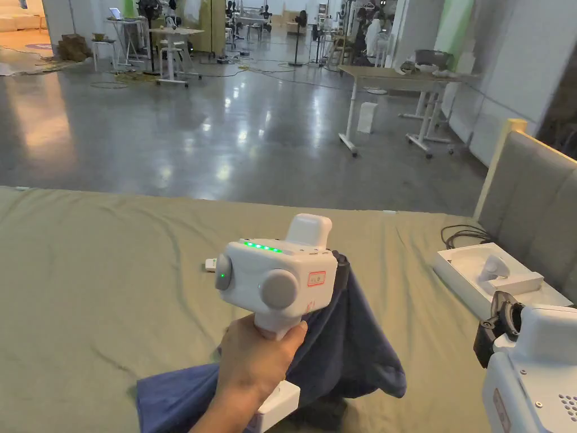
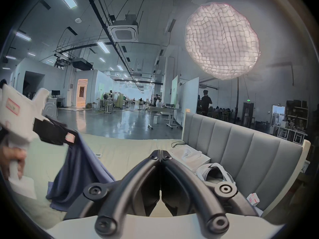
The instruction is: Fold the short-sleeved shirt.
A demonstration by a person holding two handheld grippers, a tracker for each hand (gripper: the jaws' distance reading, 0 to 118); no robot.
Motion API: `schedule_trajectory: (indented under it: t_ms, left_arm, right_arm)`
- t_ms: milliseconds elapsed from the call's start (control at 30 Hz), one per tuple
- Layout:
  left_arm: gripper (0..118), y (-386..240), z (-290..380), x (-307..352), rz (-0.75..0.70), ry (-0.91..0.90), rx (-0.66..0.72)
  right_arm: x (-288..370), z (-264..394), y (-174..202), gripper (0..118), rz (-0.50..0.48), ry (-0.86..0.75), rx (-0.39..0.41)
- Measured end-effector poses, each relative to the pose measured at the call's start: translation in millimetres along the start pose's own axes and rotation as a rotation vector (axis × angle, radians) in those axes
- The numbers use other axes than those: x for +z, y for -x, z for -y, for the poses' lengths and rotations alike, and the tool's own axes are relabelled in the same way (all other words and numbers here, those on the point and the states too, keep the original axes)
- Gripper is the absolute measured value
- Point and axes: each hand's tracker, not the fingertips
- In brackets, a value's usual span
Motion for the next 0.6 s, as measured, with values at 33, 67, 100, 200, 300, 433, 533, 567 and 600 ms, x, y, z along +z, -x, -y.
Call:
schedule_trajectory:
  t_ms: [33, 67, 100, 200, 300, 433, 533, 567, 600]
  left_arm:
    - [3, -8.9, 4.7, -8.9, 0.003, 0.014, -0.006]
    - [3, -16.4, 10.3, -16.8, 0.021, 0.027, -0.011]
    - [3, -23.1, 15.9, -25.1, 0.038, 0.045, -0.01]
    - [3, -45.3, 40.4, -48.5, 0.087, 0.137, -0.024]
    - [21, -59.8, 67.6, -62.1, 0.123, 0.22, -0.037]
    - [59, -60.7, 94.8, -54.6, 0.14, 0.248, 0.002]
    - [59, -51.0, 95.6, -33.6, 0.079, 0.198, 0.023]
    - [59, -40.7, 93.5, -23.5, 0.051, 0.161, 0.027]
    - [59, -35.3, 90.9, -13.8, 0.027, 0.137, 0.029]
  right_arm:
    - [2.1, 0.6, -2.7, 0, 0.003, -0.002, 0.003]
    - [3.9, 1.1, -4.6, 0, 0.036, -0.005, 0.016]
    - [4.4, 1.6, -7.5, 0, 0.036, 0.001, 0.013]
    - [5.7, 5.9, -17.7, 0, 0.019, 0.034, -0.024]
    - [6.2, 14.1, -21.7, 0, 0.015, 0.061, -0.024]
    - [7.0, 24.9, -20.7, 0, 0.008, 0.095, -0.022]
    - [5.7, 28.3, -16.9, 0, -0.002, 0.11, -0.026]
    - [5.0, 28.3, -14.5, 0, -0.006, 0.113, -0.028]
    - [4.5, 27.9, -12.7, 0, -0.013, 0.115, -0.031]
